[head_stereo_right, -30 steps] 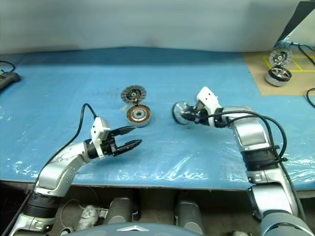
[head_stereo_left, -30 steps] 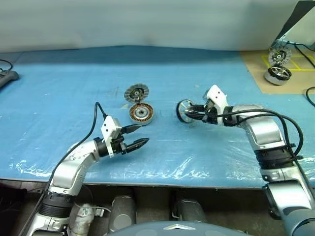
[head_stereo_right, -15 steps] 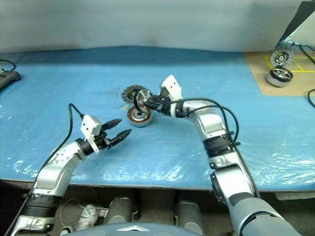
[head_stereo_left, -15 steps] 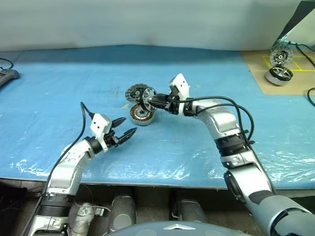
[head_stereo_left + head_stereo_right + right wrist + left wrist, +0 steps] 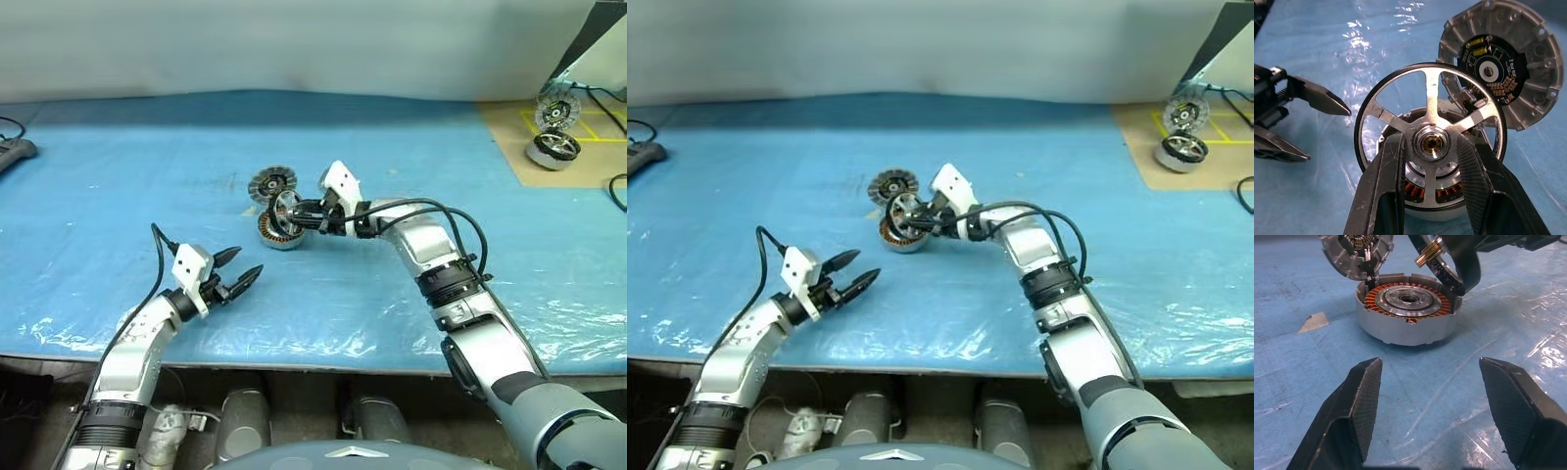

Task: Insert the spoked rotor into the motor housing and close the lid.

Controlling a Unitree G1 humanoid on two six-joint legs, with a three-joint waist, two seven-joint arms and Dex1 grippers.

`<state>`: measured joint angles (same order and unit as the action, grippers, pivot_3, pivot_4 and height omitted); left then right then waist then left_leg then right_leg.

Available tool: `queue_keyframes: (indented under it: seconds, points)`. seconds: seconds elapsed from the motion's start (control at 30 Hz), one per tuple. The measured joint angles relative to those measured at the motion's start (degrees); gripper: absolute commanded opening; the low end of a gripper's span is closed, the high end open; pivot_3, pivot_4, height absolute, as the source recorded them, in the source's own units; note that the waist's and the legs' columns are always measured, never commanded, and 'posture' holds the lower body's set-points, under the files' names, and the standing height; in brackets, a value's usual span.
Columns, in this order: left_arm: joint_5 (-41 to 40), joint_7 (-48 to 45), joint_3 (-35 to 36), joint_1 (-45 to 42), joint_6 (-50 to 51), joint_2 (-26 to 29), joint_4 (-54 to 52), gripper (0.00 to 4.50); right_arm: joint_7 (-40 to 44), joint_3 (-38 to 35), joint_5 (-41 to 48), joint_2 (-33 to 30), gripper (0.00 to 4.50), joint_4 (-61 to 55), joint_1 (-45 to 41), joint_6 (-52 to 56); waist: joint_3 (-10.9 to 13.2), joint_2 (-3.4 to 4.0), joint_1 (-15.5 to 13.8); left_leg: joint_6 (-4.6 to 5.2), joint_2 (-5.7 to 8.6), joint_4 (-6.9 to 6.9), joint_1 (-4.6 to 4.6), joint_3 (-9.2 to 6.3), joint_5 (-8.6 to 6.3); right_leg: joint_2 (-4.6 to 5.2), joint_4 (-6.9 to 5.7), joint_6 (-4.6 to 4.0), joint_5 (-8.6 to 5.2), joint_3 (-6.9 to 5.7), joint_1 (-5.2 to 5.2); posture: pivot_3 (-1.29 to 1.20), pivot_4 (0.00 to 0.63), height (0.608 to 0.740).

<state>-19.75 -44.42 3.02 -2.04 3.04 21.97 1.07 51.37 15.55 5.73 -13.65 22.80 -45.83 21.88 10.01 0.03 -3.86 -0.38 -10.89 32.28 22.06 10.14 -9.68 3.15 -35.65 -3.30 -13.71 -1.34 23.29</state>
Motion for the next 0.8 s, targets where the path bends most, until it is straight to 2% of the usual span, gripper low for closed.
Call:
queue_keyframes:
  seconds: [0.33,0.37,0.5,0.8]
  points:
    - [0.09,-1.04,-0.34,-0.19,-2.72,-0.82,2.65,3.40,-0.02,1.89,-3.80,-0.80,1.20,1.06,-0.04,-3.00,-0.01,-0.01,-0.02,0.03,0.01,0.01,-0.09,0.00,-0.02,0.01,0.00,0.00,0.00,0.02,-0.08,0.00,0.150,0.740]
    - [0.12,-1.09,-0.36,-0.18,-2.85,-0.83,3.02,3.40,0.10,2.14,-4.24,-1.02,1.90,1.17,-0.04,-3.14,-0.01,-0.01,-0.02,0.03,0.01,0.01,-0.09,0.00,-0.02,0.01,-0.01,0.00,0.00,0.02,-0.08,0.00,0.150,0.740]
    - [0.51,-1.19,-0.42,-0.54,-3.98,-0.92,4.39,3.40,1.26,3.81,-5.65,-1.38,3.06,1.31,1.16,-3.27,-0.01,-0.01,-0.03,0.03,0.01,0.00,-0.06,0.00,-0.02,0.01,0.03,0.00,0.00,0.02,-0.07,0.00,0.150,0.740]
    - [0.55,-2.34,-0.44,-1.27,-5.06,-1.14,5.67,3.40,2.31,0.11,-0.65,1.16,3.06,-2.47,1.67,0.86,0.00,-0.01,-0.07,0.05,0.00,0.00,0.00,0.01,-0.03,0.00,0.01,0.00,0.00,0.02,-0.01,0.00,0.150,0.740]
